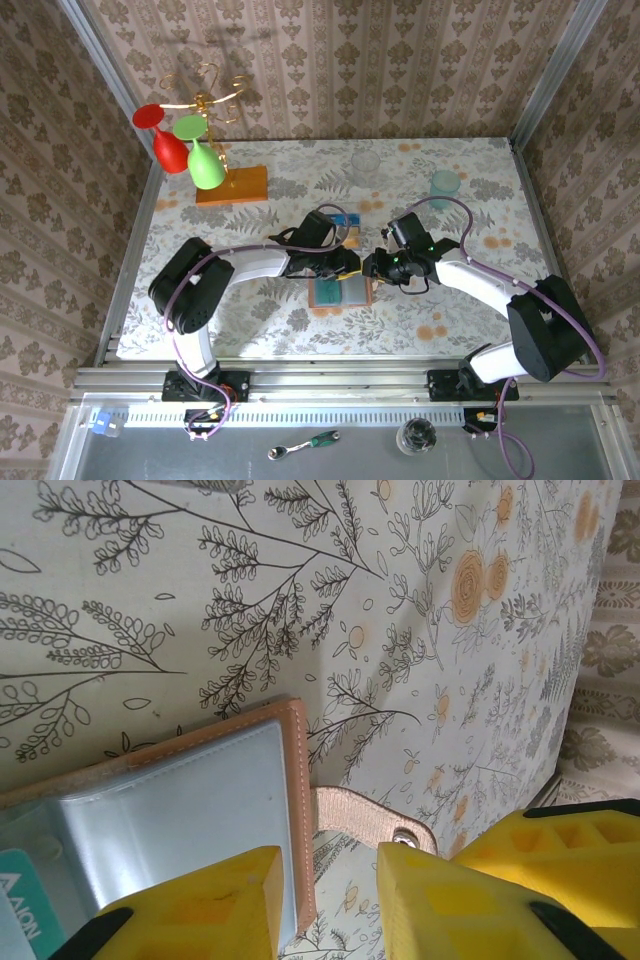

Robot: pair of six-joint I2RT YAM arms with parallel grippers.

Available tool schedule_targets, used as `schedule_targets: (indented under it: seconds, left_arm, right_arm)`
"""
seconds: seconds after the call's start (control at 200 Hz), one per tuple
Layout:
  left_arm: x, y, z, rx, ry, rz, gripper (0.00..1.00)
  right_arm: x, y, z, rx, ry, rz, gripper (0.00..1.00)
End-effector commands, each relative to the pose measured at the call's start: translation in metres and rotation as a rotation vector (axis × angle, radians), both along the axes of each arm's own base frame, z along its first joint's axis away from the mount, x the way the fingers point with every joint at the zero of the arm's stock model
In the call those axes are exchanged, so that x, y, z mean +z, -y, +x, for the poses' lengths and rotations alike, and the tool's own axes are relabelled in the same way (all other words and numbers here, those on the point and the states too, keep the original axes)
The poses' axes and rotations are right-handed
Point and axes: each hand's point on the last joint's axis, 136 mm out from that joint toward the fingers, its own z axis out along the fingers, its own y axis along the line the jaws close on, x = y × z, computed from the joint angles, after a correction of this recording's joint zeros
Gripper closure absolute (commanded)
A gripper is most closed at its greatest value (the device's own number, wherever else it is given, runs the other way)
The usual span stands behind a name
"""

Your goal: Take the credit cards out of the card holder

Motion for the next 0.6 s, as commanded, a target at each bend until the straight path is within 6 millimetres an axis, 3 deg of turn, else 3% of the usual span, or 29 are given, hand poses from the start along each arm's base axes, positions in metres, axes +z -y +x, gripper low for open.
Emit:
schedule_targets:
  seconds: [0.0,0.245,0.595]
  left_arm:
    - [0.011,0.003,0.000,-0.006,0.015,0.002,0.69]
    - [0.010,-0.024,-0.002,0.044,0.040,0.047,0.74]
    - [-0.009,-0.083,-0.007,0.148,0.035,0.112,0.87]
  right_arm:
    - [0.006,0.000,-0.003,0.014,-0.003,0.010,0.71]
    - [0.003,-0.021,0.002,0.048,-0.040,0.088,0.75]
    - [-0.008,-0.062,0.005,0.139,-0.094,0.129,0.79]
